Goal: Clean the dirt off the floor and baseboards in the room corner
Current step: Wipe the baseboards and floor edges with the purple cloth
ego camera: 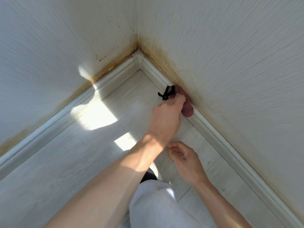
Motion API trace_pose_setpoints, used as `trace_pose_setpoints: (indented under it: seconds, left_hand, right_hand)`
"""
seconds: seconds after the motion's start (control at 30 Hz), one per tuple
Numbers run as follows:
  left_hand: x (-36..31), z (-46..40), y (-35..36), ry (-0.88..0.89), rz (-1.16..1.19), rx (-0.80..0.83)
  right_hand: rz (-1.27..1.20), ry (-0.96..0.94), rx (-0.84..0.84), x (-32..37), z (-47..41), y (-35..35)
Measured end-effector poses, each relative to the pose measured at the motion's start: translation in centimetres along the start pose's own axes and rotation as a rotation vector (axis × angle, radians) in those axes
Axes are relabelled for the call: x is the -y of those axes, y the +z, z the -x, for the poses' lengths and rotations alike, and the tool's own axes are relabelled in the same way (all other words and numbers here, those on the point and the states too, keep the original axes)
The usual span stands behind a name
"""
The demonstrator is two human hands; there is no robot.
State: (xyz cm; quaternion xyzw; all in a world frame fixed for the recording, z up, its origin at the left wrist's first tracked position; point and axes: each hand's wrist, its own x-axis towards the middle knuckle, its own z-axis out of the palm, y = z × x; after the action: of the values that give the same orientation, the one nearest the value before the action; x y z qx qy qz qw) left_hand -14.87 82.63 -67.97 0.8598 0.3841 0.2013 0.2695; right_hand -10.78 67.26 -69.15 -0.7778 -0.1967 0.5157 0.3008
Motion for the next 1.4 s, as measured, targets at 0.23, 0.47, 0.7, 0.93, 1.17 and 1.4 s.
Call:
trace_pose_setpoints:
  seconds: [0.23,0.47,0.7,0.93,1.17,1.4]
  left_hand:
    - [-0.5,2.1,0.4,0.101,0.179,0.312]
    - [2.2,4.5,-3.9,-0.804,1.567,0.013]
    - [4.1,6.2,-7.5,-1.075,1.810,0.011]
    - [4.4,6.5,-9.4,-1.044,1.506,0.137]
    - [6.4,7.0,-10.3,-1.020,1.268,0.077]
    - [8.0,7.2,-12.1,-0.842,1.335,0.248]
  right_hand:
    - [0.135,-0.040,0.034,2.2,-0.8,1.2]
    - [-0.251,0.054,0.004,2.3,-1.1,0.0]
    - [-1.114,0.115,0.331,8.5,-0.7,-0.3]
    - [-0.613,-0.059,0.076,9.6,-1.4,2.5]
    - [-0.263,-0.371,-0.012,12.0,-0.1,1.5]
    - [-0.529,-0.105,0.076,10.8,-2.5,-0.2]
